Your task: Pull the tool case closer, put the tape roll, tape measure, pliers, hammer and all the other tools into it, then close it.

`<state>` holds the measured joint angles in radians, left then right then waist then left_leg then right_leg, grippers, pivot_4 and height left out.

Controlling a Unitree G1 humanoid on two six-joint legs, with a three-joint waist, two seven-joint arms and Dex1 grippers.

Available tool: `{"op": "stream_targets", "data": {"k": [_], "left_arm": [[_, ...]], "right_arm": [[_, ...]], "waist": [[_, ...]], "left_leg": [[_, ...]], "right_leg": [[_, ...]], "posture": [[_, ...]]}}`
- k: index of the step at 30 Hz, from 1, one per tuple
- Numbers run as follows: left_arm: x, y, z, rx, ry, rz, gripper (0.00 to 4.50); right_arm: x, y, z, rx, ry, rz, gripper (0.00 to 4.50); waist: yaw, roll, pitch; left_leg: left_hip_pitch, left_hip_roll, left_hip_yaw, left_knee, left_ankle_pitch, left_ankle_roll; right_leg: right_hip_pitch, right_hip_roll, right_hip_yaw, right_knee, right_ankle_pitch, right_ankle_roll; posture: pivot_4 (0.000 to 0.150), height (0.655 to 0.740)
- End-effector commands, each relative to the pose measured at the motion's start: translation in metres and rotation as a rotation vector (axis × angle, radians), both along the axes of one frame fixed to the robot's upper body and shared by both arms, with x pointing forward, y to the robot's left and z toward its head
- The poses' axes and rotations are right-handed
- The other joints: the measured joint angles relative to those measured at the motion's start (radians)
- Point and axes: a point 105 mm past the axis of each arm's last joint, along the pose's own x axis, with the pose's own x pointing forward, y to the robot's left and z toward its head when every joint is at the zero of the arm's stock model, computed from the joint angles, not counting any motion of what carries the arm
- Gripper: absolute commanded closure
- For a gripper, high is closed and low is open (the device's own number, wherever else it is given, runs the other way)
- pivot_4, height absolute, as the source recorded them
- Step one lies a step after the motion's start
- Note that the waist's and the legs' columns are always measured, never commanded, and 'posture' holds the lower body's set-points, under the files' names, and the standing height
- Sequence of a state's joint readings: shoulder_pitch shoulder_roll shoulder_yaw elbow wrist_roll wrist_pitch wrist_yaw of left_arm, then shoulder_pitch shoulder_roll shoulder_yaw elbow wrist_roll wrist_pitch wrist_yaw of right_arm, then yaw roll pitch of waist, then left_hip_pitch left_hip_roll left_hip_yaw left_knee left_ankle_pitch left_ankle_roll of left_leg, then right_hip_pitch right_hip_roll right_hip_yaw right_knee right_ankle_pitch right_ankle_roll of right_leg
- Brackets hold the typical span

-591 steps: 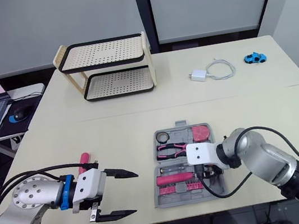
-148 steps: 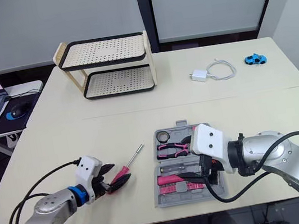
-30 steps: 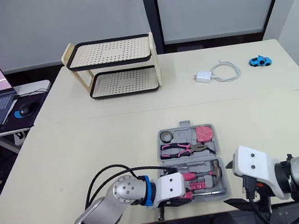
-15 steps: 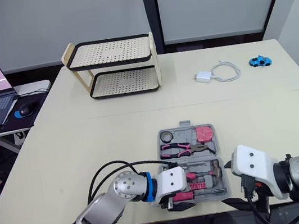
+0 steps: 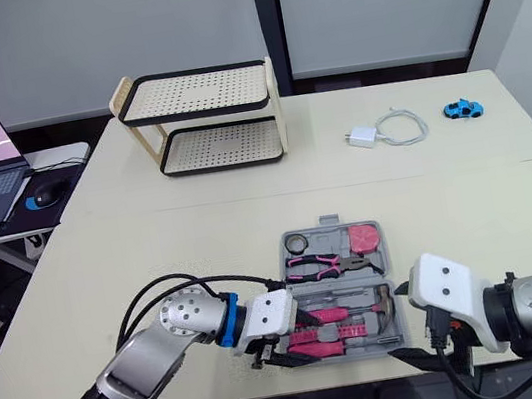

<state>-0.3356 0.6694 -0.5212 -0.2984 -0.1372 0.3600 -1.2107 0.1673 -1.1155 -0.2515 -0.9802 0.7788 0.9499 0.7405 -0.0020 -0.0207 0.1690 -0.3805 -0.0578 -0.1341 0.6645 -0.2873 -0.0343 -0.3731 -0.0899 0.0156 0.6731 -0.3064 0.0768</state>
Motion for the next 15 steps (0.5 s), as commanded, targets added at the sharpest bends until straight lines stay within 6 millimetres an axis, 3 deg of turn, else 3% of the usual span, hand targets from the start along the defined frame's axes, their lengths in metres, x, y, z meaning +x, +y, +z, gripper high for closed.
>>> {"op": "stream_targets", "data": {"k": [1, 5, 15], "left_arm": [[-0.004, -0.009, -0.003, -0.01, -0.029, -0.045, 3.27], [-0.006, -0.013, -0.011, 0.003, -0.03, -0.041, 4.43], [-0.001, -0.015, -0.03, 0.05, -0.039, -0.013, 4.43]], "right_arm": [[-0.003, 0.006, 0.004, 0.01, -0.022, 0.029, 0.0], [-0.003, 0.006, 0.004, 0.009, -0.023, 0.027, 0.0], [-0.003, 0.008, 0.004, 0.014, -0.023, 0.028, 0.0]], "waist": [[0.0, 0.0, 0.0], [0.0, 0.0, 0.0], [0.0, 0.0, 0.0]], "left_leg": [[0.0, 0.0, 0.0, 0.0, 0.0, 0.0], [0.0, 0.0, 0.0, 0.0, 0.0, 0.0], [0.0, 0.0, 0.0, 0.0, 0.0, 0.0]], "right_leg": [[0.0, 0.0, 0.0, 0.0, 0.0, 0.0], [0.0, 0.0, 0.0, 0.0, 0.0, 0.0], [0.0, 0.0, 0.0, 0.0, 0.0, 0.0]], "posture": [[0.15, 0.74], [0.15, 0.74], [0.15, 0.74]]}}
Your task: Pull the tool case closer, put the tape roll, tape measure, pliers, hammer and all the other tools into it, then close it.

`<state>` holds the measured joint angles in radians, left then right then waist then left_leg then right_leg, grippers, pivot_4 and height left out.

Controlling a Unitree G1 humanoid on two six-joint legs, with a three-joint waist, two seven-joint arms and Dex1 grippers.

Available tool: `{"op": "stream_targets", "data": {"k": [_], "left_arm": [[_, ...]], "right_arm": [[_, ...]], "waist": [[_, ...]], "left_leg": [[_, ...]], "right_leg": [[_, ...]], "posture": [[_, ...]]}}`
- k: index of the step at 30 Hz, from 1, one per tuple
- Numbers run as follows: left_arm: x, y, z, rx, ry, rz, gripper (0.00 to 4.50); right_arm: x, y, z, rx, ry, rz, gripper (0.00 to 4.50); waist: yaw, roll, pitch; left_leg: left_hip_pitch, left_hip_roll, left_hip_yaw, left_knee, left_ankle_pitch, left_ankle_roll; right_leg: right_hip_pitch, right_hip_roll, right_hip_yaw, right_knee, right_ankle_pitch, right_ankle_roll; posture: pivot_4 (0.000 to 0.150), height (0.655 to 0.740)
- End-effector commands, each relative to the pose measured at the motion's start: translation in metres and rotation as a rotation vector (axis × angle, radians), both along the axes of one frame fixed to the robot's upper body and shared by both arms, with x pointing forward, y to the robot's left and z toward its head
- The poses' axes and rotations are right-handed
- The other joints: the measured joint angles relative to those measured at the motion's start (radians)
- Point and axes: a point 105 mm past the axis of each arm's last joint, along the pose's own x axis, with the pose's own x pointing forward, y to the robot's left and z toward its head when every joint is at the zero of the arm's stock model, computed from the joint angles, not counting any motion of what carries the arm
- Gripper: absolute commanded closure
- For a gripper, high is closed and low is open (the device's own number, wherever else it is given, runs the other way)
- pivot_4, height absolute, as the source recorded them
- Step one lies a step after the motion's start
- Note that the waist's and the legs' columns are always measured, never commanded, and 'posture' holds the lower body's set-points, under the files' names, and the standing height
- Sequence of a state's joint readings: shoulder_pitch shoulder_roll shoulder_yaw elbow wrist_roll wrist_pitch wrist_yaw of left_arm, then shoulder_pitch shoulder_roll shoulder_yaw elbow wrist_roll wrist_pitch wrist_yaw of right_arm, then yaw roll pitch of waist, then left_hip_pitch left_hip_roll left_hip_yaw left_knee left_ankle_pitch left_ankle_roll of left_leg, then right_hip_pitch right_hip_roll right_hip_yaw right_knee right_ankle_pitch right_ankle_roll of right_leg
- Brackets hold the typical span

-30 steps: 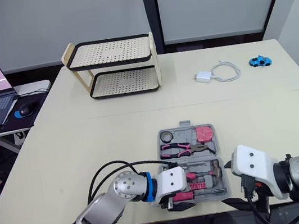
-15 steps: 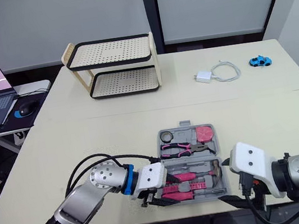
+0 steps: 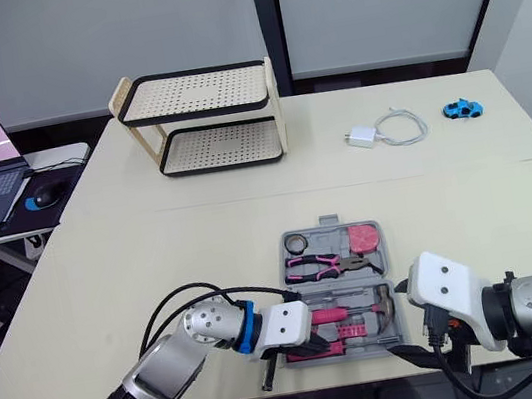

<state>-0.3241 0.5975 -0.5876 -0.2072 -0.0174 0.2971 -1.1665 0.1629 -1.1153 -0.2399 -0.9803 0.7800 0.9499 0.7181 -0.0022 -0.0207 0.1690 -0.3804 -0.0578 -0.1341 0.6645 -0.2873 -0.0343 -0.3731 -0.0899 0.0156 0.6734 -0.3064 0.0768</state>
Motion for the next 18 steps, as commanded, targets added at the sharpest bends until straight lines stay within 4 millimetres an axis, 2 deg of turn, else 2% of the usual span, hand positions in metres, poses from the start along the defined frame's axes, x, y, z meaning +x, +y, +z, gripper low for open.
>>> {"op": "stream_targets", "data": {"k": [1, 4, 11, 14, 18], "left_arm": [[-0.002, -0.005, -0.007, 0.014, -0.013, -0.016, 4.43], [-0.004, -0.003, -0.017, 0.055, -0.039, -0.04, 4.43], [-0.001, -0.001, -0.028, 0.07, -0.003, 0.037, 4.43], [-0.003, -0.004, -0.022, 0.03, 0.005, 0.032, 4.43], [-0.002, -0.008, 0.007, -0.089, 0.025, 0.049, 4.43]], "right_arm": [[-0.005, 0.007, 0.005, 0.016, -0.016, 0.038, 0.0], [-0.005, 0.008, 0.004, 0.016, -0.014, 0.039, 0.0], [-0.006, 0.009, 0.006, 0.022, -0.015, 0.053, 0.0], [-0.006, 0.012, 0.009, 0.047, -0.025, 0.066, 0.0], [-0.001, 0.009, 0.011, 0.048, -0.054, 0.051, 0.0]], "waist": [[0.0, 0.0, 0.0], [0.0, 0.0, 0.0], [0.0, 0.0, -0.001], [0.0, 0.0, -0.001], [-0.001, 0.0, -0.001]], "left_leg": [[0.0, 0.0, 0.0, 0.0, 0.0, 0.0], [0.0, 0.0, 0.0, 0.0, 0.0, 0.0], [0.0, 0.0, 0.0, 0.0, 0.0, 0.0], [0.001, 0.0, 0.0, 0.0, 0.0, 0.0], [0.001, 0.0, 0.0, 0.0, 0.0, 0.0]], "right_leg": [[0.0, 0.0, 0.0, 0.0, 0.0, 0.0], [0.0, 0.0, 0.0, 0.0, 0.0, 0.0], [0.0, 0.0, 0.0, 0.0, 0.0, 0.0], [0.001, 0.0, 0.0, 0.0, 0.0, 0.0], [0.001, 0.0, 0.0, 0.0, 0.0, 0.0]], "posture": [[0.15, 0.74], [0.15, 0.74], [0.15, 0.74], [0.15, 0.74], [0.15, 0.74]]}}
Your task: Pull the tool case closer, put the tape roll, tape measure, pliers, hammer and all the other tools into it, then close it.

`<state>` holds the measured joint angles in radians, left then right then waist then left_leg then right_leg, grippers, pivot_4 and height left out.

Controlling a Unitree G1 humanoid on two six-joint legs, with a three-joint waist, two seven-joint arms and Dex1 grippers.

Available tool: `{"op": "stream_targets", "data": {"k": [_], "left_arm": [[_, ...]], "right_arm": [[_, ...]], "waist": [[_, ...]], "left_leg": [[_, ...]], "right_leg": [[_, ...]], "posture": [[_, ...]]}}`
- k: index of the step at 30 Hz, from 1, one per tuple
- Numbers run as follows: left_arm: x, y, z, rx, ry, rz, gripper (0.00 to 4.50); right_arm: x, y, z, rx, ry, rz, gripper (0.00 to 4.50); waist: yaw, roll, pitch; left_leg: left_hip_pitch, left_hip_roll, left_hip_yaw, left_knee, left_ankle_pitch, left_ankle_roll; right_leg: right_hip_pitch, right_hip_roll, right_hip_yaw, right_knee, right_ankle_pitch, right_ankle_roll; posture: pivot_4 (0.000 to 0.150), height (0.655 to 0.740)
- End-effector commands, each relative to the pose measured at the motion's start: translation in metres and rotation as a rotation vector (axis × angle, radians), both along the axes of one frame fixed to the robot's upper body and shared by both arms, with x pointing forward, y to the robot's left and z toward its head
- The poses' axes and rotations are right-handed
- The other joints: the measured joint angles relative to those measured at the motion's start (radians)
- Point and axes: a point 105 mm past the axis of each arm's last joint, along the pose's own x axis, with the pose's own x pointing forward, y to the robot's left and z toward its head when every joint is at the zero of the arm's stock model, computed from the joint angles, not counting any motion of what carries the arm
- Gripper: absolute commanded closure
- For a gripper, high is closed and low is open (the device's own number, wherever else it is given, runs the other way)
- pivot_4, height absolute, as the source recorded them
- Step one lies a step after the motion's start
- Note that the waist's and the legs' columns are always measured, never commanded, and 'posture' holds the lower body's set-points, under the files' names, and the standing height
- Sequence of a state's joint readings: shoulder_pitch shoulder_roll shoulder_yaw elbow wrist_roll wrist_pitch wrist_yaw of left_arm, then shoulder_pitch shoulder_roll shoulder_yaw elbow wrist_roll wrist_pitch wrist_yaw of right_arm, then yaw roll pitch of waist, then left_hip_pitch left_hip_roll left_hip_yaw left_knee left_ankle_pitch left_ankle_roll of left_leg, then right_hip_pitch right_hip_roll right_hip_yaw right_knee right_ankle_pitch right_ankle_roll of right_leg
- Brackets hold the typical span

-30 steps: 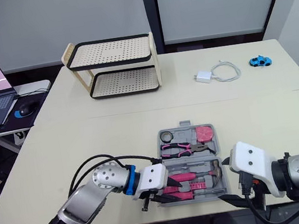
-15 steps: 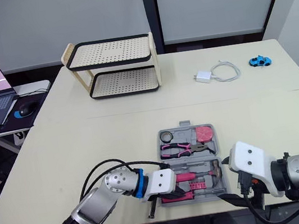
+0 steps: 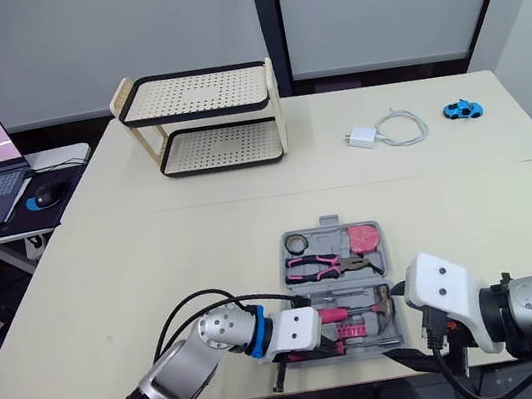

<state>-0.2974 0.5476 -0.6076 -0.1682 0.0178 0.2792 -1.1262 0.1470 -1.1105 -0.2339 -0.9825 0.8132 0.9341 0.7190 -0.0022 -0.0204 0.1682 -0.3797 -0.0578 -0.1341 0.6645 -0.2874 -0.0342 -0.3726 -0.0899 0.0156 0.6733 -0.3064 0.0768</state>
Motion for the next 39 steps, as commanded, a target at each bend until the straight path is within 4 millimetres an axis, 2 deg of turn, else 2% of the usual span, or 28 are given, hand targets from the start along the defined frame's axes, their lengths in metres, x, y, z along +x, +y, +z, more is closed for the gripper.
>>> {"op": "stream_targets", "data": {"k": [1, 3, 5, 7, 10, 14, 21, 30, 39], "left_arm": [[0.002, 0.002, 0.026, -0.099, 0.021, 0.036, 4.43], [0.015, 0.017, 0.046, -0.146, 0.001, 0.11, 4.43], [0.029, 0.034, 0.057, -0.161, -0.032, 0.193, 4.43], [0.043, 0.049, 0.061, -0.157, -0.071, 0.276, 4.43], [0.067, 0.079, 0.053, -0.101, -0.139, 0.406, 4.5], [0.079, 0.095, 0.034, -0.054, -0.169, 0.449, 4.5], [0.088, 0.082, 0.011, -0.084, -0.156, 0.455, 4.5], [0.093, 0.075, -0.004, -0.073, -0.159, 0.439, 4.5], [0.09, 0.068, -0.01, -0.079, -0.145, 0.431, 4.5]], "right_arm": [[0.003, 0.001, 0.008, 0.014, -0.064, 0.014, 0.0], [0.015, -0.008, 0.009, 0.005, -0.122, -0.043, 0.0], [0.025, -0.017, 0.007, 0.0, -0.18, -0.098, 0.0], [0.034, -0.024, 0.005, 0.017, -0.239, -0.138, 0.0], [0.051, -0.044, -0.014, -0.059, -0.295, -0.197, 0.59], [0.069, -0.059, -0.034, -0.079, -0.292, -0.27, 1.97], [0.087, -0.058, -0.069, -0.089, -0.256, -0.288, 4.44], [0.1, -0.049, -0.102, -0.075, -0.19, -0.26, 4.48], [0.108, -0.035, -0.111, -0.041, -0.153, -0.23, 4.48]], "waist": [[-0.001, 0.0, 0.0], [-0.001, 0.0, 0.0], [-0.001, 0.0, 0.0], [-0.001, 0.0, 0.0], [-0.001, 0.0, 0.0], [-0.003, 0.0, 0.0], [-0.003, 0.0, 0.0], [-0.009, 0.0, 0.0], [-0.012, 0.001, -0.001]], "left_leg": [[0.0, 0.0, 0.0, 0.0, 0.0, 0.0], [0.0, 0.0, 0.0, 0.0, 0.0, 0.0], [0.0, 0.0, 0.0, 0.0, 0.0, 0.0], [0.0, 0.0, 0.0, 0.0, 0.0, 0.0], [0.001, 0.0, 0.0, 0.0, 0.0, 0.0], [0.0, -0.001, 0.0, 0.0, 0.0, 0.0], [0.0, -0.001, 0.0, 0.0, 0.002, -0.003], [0.0, -0.002, 0.0, 0.0, 0.002, -0.004], [0.0, -0.002, 0.0, 0.0, 0.002, -0.004]], "right_leg": [[0.0, 0.0, 0.0, 0.0, 0.0, 0.0], [-0.001, 0.0, 0.0, 0.001, 0.0, 0.0], [0.0, 0.0, 0.0, 0.0, 0.0, 0.0], [-0.001, 0.0, 0.0, 0.0, 0.0, 0.0], [0.0, 0.0, 0.0, 0.001, 0.0, 0.0], [-0.001, 0.0, 0.0, 0.001, 0.0, 0.0], [-0.002, -0.001, 0.001, 0.001, 0.0, 0.0], [-0.003, 0.0, 0.0, 0.002, 0.0, 0.0], [-0.003, -0.001, 0.0, 0.004, 0.0, 0.0]], "posture": [[0.15, 0.74], [0.15, 0.74], [0.15, 0.74], [0.15, 0.74], [0.15, 0.74], [0.15, 0.74], [0.15, 0.74], [0.15, 0.74], [0.15, 0.74]]}}
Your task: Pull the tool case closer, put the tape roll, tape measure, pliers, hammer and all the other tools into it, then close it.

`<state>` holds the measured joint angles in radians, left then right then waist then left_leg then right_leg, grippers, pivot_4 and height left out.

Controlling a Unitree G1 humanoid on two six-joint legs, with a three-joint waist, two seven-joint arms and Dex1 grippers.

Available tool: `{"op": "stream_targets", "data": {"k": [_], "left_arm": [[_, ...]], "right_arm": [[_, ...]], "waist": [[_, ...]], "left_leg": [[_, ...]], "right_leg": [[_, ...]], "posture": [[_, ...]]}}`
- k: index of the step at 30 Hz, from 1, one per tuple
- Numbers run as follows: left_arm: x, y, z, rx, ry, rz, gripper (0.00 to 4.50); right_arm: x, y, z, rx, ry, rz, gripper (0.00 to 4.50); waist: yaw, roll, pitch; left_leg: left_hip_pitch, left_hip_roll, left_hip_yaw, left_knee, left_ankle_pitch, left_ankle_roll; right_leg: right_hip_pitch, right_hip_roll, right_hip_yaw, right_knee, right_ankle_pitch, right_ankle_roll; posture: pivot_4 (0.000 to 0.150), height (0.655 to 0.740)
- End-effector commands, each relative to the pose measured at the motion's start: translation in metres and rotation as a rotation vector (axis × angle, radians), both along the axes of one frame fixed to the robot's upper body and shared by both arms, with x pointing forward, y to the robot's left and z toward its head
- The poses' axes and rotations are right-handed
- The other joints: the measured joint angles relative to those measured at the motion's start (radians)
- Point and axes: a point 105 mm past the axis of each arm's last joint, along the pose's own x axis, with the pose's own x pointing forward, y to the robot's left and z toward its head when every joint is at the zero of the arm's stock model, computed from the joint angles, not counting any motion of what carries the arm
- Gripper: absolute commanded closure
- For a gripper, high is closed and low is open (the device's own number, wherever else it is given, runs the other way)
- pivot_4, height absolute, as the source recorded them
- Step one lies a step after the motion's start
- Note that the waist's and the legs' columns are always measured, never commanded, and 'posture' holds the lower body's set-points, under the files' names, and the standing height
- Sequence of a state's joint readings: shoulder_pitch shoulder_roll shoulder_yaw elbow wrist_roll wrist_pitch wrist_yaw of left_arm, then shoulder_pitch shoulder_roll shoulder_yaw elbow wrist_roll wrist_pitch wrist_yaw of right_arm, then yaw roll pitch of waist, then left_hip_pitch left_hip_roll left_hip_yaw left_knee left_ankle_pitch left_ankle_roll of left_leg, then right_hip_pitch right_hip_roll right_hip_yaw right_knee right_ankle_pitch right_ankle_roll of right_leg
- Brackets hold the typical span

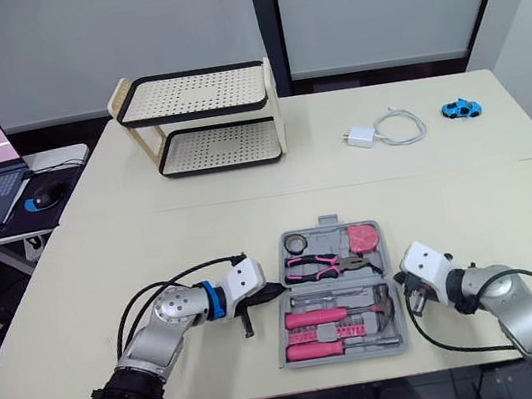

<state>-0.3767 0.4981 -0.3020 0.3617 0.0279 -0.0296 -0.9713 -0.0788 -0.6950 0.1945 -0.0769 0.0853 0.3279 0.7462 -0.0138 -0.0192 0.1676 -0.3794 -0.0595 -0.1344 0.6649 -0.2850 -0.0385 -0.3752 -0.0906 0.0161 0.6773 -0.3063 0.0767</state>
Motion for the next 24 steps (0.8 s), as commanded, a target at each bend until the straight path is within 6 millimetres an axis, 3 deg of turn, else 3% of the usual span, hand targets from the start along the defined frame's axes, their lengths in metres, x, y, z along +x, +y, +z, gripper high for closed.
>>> {"op": "stream_targets", "data": {"k": [1, 24], "left_arm": [[-0.004, -0.009, -0.001, -0.001, 0.001, -0.031, 4.5], [-0.032, -0.017, 0.003, -0.014, 0.057, -0.085, 4.5]], "right_arm": [[0.002, 0.008, 0.003, 0.01, -0.012, 0.034, 4.48], [-0.01, 0.041, 0.006, 0.072, 0.022, 0.116, 4.48]], "waist": [[0.0, 0.0, 0.0], [-0.014, 0.001, -0.001]], "left_leg": [[0.0, 0.0, 0.0, 0.0, 0.0, 0.0], [0.0, 0.001, 0.0, -0.001, 0.0, 0.0]], "right_leg": [[0.0, 0.0, 0.0, 0.0, 0.0, 0.0], [-0.001, 0.0, 0.0, 0.001, 0.0, 0.0]], "posture": [[0.15, 0.74], [0.15, 0.74]]}}
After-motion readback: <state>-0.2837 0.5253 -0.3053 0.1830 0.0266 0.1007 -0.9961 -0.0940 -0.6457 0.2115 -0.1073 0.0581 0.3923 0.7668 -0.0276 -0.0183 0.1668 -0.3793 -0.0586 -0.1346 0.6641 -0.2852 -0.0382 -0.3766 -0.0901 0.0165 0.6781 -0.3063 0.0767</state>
